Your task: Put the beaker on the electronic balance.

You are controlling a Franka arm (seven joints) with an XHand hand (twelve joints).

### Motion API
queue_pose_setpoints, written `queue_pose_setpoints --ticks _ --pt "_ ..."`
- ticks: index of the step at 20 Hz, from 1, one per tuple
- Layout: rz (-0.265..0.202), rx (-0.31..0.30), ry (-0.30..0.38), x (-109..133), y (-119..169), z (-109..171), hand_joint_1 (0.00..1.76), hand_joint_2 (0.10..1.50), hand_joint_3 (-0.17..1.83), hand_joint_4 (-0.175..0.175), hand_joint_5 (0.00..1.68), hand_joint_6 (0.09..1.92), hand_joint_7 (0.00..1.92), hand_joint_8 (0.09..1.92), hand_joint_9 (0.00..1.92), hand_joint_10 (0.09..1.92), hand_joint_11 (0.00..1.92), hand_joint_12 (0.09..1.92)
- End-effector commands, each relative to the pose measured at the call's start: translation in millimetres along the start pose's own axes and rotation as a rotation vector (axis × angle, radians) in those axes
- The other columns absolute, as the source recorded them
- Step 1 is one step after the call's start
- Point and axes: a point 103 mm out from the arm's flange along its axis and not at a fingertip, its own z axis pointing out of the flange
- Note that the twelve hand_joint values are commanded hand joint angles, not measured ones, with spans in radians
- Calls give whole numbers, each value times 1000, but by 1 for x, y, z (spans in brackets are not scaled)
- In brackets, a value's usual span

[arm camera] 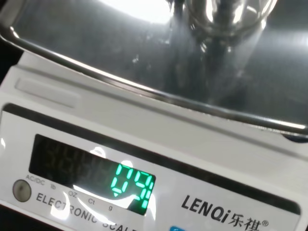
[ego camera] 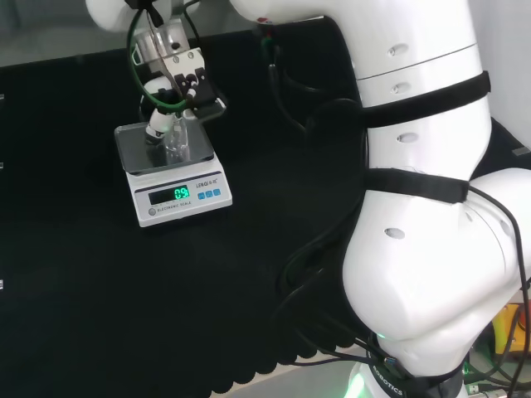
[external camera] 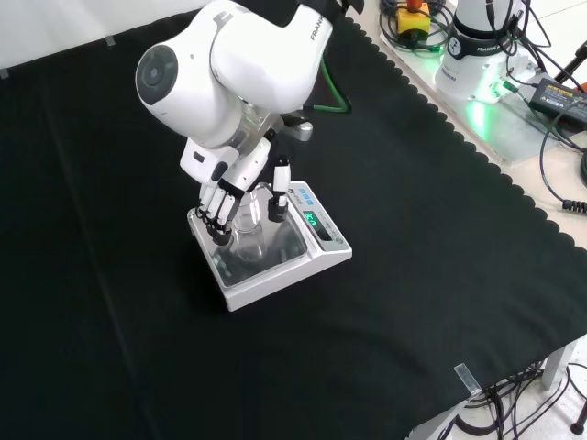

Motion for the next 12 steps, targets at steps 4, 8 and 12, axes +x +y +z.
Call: queue_pose_setpoints --ticks 4,8,12 --pt "11 -52 -103 4 -38 -55 614 906 -171 -175 119 87 0 504 27 920 361 1385" --pt "18 -86 -124 0 -63 -75 603 894 -170 -175 111 87 0 481 8 929 342 1394" --pt "39 -112 -107 -12 -84 -84 592 889 -166 -175 119 87 0 499 3 935 332 1404"
